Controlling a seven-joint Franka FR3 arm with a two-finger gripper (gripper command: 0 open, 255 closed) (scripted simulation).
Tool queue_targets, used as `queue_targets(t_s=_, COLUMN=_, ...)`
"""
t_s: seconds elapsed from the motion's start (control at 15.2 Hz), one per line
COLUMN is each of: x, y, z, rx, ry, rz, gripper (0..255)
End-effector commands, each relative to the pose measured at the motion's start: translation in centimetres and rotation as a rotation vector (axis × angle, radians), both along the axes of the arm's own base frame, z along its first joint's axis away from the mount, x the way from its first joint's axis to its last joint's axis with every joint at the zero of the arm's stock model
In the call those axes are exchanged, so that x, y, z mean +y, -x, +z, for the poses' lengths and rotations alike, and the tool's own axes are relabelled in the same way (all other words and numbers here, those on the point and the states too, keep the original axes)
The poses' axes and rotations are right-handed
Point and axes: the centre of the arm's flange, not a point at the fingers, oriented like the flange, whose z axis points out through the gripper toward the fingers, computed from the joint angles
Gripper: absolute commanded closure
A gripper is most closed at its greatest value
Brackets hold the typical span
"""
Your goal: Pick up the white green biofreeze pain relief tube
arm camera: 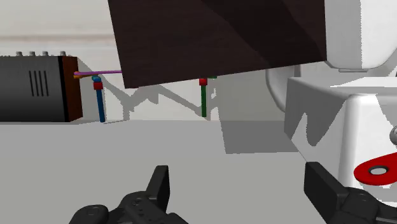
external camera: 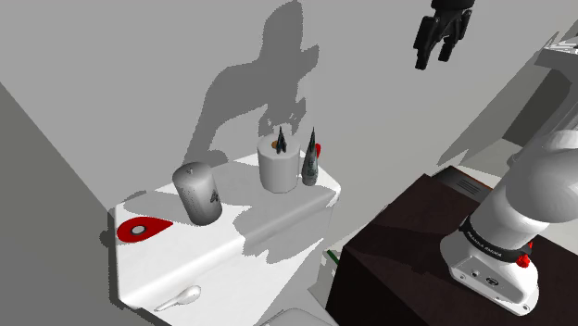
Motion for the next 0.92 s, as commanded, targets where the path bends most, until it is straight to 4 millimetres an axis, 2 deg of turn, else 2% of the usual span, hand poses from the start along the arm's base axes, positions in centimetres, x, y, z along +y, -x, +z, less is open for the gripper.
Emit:
queue_targets(t_s=0.0, x=0.0, y=0.0, z=0.0, rx=0.000, ry=0.000, rz=0.000, gripper=0)
queue_targets(t_s=0.46, x=8.0, y=0.8, z=-2.7, rx=0.039, ry=-0.031, rz=-0.262, gripper=0)
queue_targets(t_s=0.86, x=14.8, y=-0.1, z=-4.8, rx=0.072, ry=-0.057, rz=-0.487, gripper=0)
